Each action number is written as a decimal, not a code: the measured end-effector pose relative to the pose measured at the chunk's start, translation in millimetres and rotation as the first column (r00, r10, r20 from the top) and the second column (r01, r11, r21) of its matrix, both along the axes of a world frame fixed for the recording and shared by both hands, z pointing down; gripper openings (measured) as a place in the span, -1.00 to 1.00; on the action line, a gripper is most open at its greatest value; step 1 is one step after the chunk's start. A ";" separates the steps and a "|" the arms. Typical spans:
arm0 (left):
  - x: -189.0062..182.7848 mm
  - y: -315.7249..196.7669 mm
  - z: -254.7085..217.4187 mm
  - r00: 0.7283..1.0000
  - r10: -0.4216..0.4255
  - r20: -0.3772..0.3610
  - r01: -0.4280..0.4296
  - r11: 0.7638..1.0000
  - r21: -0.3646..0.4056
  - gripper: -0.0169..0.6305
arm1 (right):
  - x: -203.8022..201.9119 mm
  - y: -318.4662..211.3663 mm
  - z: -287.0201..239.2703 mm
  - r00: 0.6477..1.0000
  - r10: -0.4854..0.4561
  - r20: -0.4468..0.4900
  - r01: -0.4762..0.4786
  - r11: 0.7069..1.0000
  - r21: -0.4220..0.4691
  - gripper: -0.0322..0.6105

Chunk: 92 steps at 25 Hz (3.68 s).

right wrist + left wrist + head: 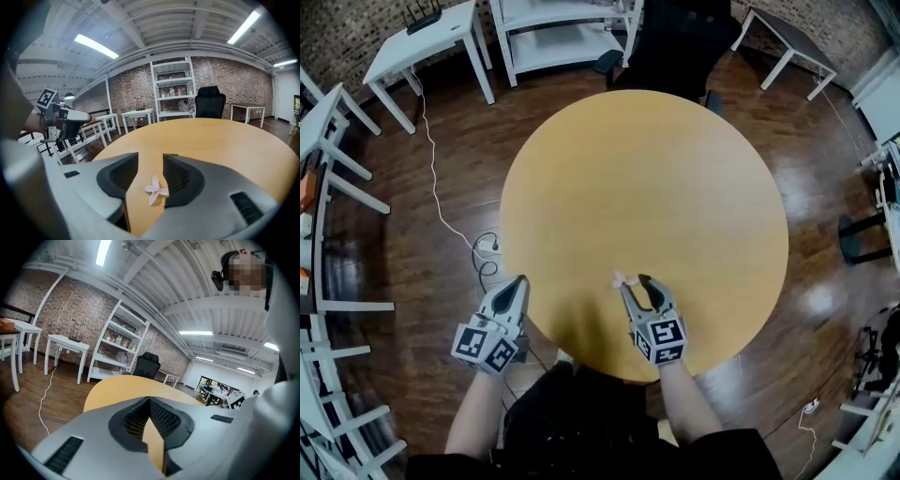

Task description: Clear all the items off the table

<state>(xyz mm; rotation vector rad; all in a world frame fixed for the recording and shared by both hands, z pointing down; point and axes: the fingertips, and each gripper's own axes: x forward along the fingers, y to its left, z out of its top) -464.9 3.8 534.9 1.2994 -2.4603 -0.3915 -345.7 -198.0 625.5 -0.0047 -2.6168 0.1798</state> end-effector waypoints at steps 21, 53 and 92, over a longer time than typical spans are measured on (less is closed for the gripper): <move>-1.1 5.7 63.2 0.993 -0.021 -0.120 0.012 0.997 -0.076 -0.95 | -21.3 4.4 87.5 0.982 -0.022 -0.188 0.023 1.000 0.006 -0.89; 43.7 -125.2 -71.9 0.837 0.495 0.234 -0.539 0.819 0.196 -0.95 | 144.7 -61.5 -135.9 0.751 0.572 0.329 -0.653 0.717 0.244 -0.89; 730.0 -204.9 -81.4 -0.258 0.932 0.255 -0.925 -0.315 0.213 -0.95 | 795.2 174.0 -153.6 -0.349 0.832 0.431 -0.862 -0.465 0.201 -0.89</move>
